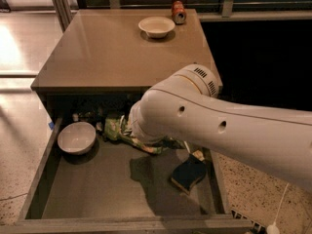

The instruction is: Place green jalapeno chip bag into top drawer

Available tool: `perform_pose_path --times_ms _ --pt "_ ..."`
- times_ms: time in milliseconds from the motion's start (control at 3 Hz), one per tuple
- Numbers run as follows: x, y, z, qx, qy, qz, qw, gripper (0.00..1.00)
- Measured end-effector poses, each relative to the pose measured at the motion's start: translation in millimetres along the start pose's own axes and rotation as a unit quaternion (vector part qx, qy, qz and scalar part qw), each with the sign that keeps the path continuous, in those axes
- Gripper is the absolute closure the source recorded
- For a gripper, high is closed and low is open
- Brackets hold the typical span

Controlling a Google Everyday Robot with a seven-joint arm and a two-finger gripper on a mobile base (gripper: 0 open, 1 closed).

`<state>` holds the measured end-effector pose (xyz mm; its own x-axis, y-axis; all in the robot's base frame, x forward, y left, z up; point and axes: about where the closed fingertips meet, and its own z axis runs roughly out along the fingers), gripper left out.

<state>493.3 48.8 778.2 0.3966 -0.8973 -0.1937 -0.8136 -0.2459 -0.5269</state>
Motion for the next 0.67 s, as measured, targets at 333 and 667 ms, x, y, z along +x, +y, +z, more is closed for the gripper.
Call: perform_pose_path --times_ms 333,667 --pt "-11 18 20 -0.010 -0.020 0.000 0.9998 1.00" --pt "-21 41 47 -0.029 -0.036 0.002 0.9989 1.00"
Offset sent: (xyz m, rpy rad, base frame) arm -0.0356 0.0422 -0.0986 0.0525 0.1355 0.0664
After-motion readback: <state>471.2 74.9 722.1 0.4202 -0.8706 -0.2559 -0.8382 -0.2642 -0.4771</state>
